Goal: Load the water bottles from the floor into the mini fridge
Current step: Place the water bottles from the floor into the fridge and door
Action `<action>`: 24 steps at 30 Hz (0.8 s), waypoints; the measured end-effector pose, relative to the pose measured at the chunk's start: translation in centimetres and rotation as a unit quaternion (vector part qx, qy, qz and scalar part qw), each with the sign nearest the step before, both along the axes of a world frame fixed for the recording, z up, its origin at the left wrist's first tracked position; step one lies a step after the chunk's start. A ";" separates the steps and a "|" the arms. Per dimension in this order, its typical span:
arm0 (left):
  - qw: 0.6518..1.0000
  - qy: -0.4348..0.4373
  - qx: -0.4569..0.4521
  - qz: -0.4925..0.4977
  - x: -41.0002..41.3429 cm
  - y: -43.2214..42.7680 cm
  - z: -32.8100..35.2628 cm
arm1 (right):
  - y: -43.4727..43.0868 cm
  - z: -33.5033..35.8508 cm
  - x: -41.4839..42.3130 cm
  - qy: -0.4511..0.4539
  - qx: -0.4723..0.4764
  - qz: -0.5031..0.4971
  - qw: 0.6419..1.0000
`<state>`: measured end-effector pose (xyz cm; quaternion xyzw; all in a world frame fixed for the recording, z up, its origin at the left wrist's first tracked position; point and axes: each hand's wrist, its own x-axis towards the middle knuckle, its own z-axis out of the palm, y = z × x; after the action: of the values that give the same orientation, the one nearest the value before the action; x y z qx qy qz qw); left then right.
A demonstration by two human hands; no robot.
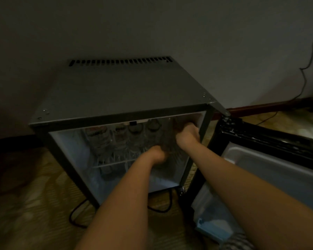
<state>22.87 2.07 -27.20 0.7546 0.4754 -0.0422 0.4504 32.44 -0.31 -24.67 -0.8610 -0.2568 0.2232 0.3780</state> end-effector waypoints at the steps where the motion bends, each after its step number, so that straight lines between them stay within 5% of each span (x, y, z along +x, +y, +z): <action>1: 1.000 -0.002 -0.011 0.010 -0.5 -0.2 0.2 | -0.7 0.2 -0.1 0.002 -0.009 0.029 1.000; 7: 0.998 -0.010 -0.052 -0.024 -2.5 -4.9 4.0 | -5.2 0.7 -0.1 -0.009 0.026 0.149 0.988; 15: 0.997 -0.072 0.013 0.002 -3.0 -13.0 7.4 | -14.5 6.0 -1.3 -0.033 0.071 0.228 0.970; 24: 0.985 -0.072 0.066 -0.140 0.2 -23.3 11.4 | -29.3 11.2 2.5 -0.132 0.032 0.282 0.950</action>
<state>23.03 -21.21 -15.83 0.8431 0.3327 -0.0189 0.4221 34.99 -29.62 -13.49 -0.7629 -0.5435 0.1965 0.2898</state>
